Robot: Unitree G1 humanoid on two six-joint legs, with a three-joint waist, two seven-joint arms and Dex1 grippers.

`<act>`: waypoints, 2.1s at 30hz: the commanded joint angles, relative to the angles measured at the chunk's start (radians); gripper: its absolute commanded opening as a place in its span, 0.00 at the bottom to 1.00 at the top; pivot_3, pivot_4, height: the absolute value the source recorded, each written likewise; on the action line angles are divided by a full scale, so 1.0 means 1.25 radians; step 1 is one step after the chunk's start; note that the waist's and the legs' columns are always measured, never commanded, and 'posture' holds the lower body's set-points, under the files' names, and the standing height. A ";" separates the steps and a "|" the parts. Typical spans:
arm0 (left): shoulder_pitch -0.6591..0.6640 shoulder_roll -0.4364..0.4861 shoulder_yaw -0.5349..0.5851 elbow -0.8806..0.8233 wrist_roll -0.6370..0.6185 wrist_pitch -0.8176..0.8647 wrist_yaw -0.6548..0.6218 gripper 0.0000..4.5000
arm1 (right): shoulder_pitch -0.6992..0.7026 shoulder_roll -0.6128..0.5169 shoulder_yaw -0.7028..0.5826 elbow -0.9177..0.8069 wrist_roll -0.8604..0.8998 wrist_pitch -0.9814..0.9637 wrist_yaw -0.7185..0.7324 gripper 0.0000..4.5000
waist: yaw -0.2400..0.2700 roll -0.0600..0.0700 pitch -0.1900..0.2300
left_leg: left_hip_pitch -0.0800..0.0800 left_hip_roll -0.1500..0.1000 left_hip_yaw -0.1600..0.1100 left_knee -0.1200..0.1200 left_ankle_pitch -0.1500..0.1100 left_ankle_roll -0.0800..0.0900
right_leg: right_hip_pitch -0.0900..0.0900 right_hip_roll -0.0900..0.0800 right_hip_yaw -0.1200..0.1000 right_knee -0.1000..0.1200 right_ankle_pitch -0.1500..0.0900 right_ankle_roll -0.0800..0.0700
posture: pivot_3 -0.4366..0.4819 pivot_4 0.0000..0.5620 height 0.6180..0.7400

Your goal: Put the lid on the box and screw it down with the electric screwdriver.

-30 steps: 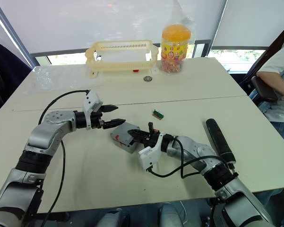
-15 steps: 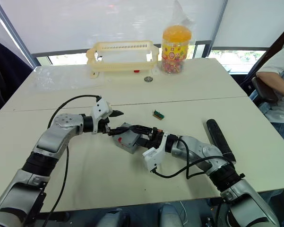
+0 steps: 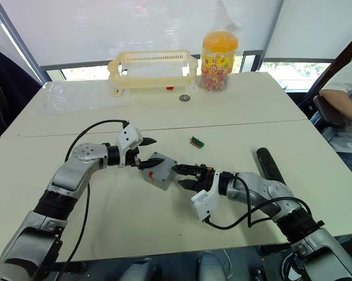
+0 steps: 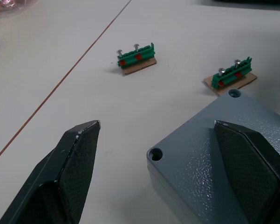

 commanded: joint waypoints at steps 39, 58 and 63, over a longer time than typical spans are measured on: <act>0.095 0.002 0.132 0.035 -0.041 0.020 0.151 0.89 | 0.248 0.194 -0.166 -0.530 0.872 1.150 0.121 0.00 | 0.014 -0.001 0.001 | -0.002 0.003 -0.001 0.000 -0.001 0.001 | 0.000 0.000 -0.001 -0.003 0.000 0.000 | 0.48 0.27 1.00; 0.183 -0.002 0.058 -0.075 -0.025 0.059 0.095 0.89 | 0.141 0.266 -0.079 -0.385 0.769 1.183 0.130 0.00 | 0.012 -0.001 0.000 | -0.002 0.003 -0.001 0.000 -0.001 0.001 | 0.000 0.000 -0.001 -0.004 0.000 0.000 | 0.48 0.27 1.00; 0.216 0.009 0.049 -0.127 -0.025 0.086 0.084 0.89 | 0.138 0.266 -0.066 -0.375 0.759 1.178 0.155 0.00 | 0.012 -0.001 0.000 | -0.002 0.003 -0.001 0.000 -0.001 0.001 | 0.000 0.000 -0.001 -0.004 0.000 0.000 | 0.48 0.27 1.00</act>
